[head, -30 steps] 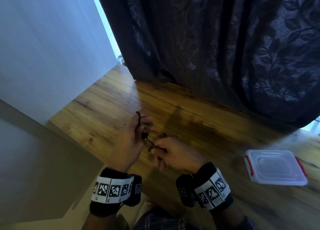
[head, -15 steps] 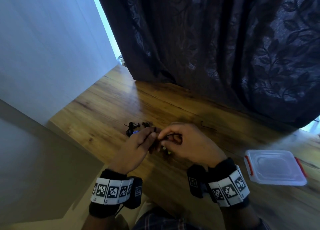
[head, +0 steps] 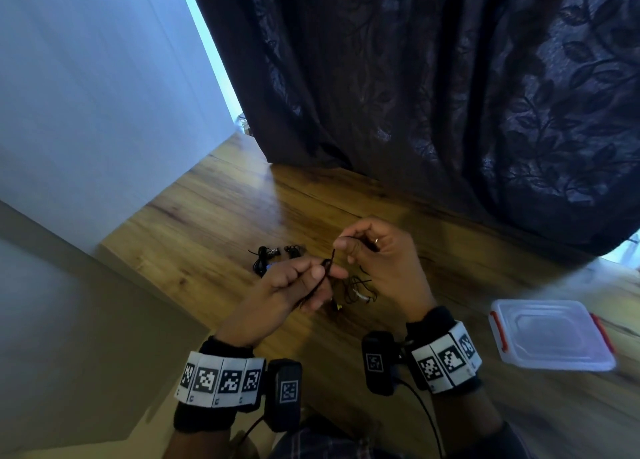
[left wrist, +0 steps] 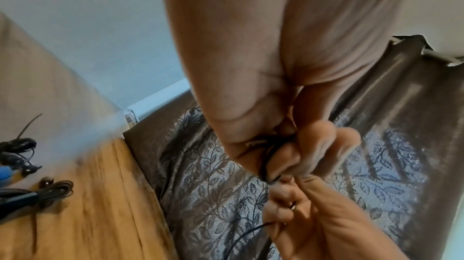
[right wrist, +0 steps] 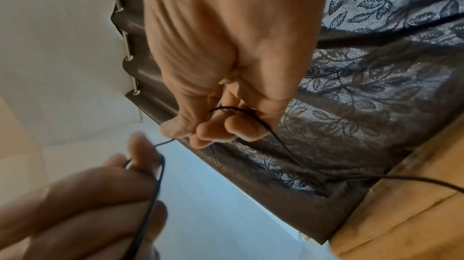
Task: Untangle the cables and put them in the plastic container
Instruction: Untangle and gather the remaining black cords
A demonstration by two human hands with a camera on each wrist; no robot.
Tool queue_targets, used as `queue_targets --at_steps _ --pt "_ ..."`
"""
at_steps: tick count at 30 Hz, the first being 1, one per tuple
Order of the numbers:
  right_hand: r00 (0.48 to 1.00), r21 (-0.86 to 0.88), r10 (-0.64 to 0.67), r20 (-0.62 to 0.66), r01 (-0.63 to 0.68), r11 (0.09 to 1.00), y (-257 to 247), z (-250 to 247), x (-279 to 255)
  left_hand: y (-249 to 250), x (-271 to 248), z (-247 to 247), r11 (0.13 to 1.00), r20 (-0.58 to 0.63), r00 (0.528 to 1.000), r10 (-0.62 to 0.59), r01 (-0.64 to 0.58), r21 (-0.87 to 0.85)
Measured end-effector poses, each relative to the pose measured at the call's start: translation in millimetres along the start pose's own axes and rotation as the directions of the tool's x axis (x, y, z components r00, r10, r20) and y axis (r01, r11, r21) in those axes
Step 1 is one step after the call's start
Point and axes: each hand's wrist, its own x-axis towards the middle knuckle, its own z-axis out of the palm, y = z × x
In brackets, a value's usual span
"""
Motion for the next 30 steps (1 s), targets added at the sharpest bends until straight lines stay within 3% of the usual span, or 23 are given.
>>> queue_targets --at_steps 4,9,19,24,26,30 --pt "1.0 0.029 -0.019 -0.011 0.019 0.999 -8.5 3.8 -1.0 0.1 2.2 3.4 0.998 0.041 0.999 0.0 -0.003 0.069" --pt "0.991 -0.053 -0.08 -0.107 0.075 0.996 -5.8 -0.5 3.3 -2.4 8.0 1.6 0.999 -0.089 0.996 -0.001 0.004 0.038" --pt "0.985 -0.076 -0.067 -0.157 0.055 0.996 -12.0 -3.8 4.5 3.1 3.5 4.8 0.999 -0.052 0.998 -0.037 0.035 -0.042" --pt "0.995 -0.089 0.025 -0.095 -0.034 0.995 -4.7 -4.8 12.5 6.6 0.4 3.3 0.993 0.002 1.0 -0.01 0.01 -0.115" --pt "0.997 -0.176 0.08 -0.006 -0.079 0.981 2.9 -0.7 11.1 8.4 1.0 1.7 0.992 -0.023 1.0 0.011 -0.014 -0.123" --pt "0.911 -0.339 0.31 0.272 -0.211 0.917 15.5 17.7 -11.8 8.3 7.1 -3.6 0.995 -0.18 0.982 0.057 -0.071 -0.074"
